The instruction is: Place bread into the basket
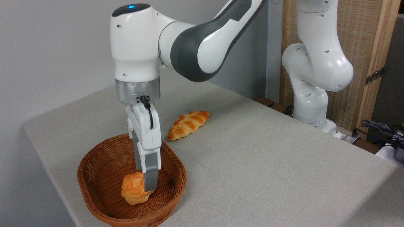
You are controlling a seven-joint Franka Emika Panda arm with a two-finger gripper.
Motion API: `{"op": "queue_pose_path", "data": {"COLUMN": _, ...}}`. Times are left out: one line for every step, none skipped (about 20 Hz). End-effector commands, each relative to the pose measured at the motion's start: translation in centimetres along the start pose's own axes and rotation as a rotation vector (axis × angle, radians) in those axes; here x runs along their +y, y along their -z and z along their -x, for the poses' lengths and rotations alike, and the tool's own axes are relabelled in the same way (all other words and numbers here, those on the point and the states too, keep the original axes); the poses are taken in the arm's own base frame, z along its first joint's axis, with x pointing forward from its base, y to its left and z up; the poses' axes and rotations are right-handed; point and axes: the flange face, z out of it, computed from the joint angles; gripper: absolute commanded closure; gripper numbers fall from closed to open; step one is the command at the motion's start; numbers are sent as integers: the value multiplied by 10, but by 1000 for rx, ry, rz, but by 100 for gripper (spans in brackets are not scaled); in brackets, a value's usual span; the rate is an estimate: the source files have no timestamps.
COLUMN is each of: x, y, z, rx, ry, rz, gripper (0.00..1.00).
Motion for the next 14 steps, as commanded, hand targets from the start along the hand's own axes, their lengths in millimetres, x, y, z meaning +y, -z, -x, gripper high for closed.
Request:
{"op": "queue_pose_path", "data": {"x": 14, "y": 49, "z": 1, "rx": 44, "ry": 112, "rz": 41, "gripper": 0}}
{"op": "queue_pose_path", "data": {"x": 24, "y": 59, "z": -2, "rx": 24, "ry": 104, "rz": 92, "gripper": 0}}
{"op": "queue_pose_path", "data": {"x": 31, "y": 84, "z": -5, "rx": 2, "ry": 103, "rz": 137, "gripper": 0}}
{"op": "queue_pose_path", "data": {"x": 35, "y": 108, "z": -5, "rx": -29, "ry": 112, "rz": 181, "gripper": 0}}
{"op": "queue_pose_path", "data": {"x": 37, "y": 128, "z": -5, "rx": -54, "ry": 135, "rz": 211, "gripper": 0}}
{"op": "queue_pose_path", "data": {"x": 40, "y": 142, "z": -8, "rx": -65, "ry": 168, "rz": 229, "gripper": 0}}
{"op": "queue_pose_path", "data": {"x": 45, "y": 153, "z": -13, "rx": -63, "ry": 204, "rz": 232, "gripper": 0}}
{"op": "queue_pose_path", "data": {"x": 42, "y": 158, "z": -11, "rx": -64, "ry": 246, "rz": 224, "gripper": 0}}
{"op": "queue_pose_path", "data": {"x": 44, "y": 159, "z": -13, "rx": -66, "ry": 258, "rz": 222, "gripper": 0}}
{"op": "queue_pose_path", "data": {"x": 46, "y": 160, "z": -16, "rx": -71, "ry": 256, "rz": 217, "gripper": 0}}
{"op": "queue_pose_path", "data": {"x": 46, "y": 159, "z": -15, "rx": -78, "ry": 257, "rz": 211, "gripper": 0}}
{"op": "queue_pose_path", "data": {"x": 45, "y": 159, "z": -15, "rx": -79, "ry": 255, "rz": 208, "gripper": 0}}
{"op": "queue_pose_path", "data": {"x": 44, "y": 159, "z": -13, "rx": -79, "ry": 260, "rz": 208, "gripper": 0}}
{"op": "queue_pose_path", "data": {"x": 40, "y": 159, "z": -7, "rx": -81, "ry": 272, "rz": 206, "gripper": 0}}
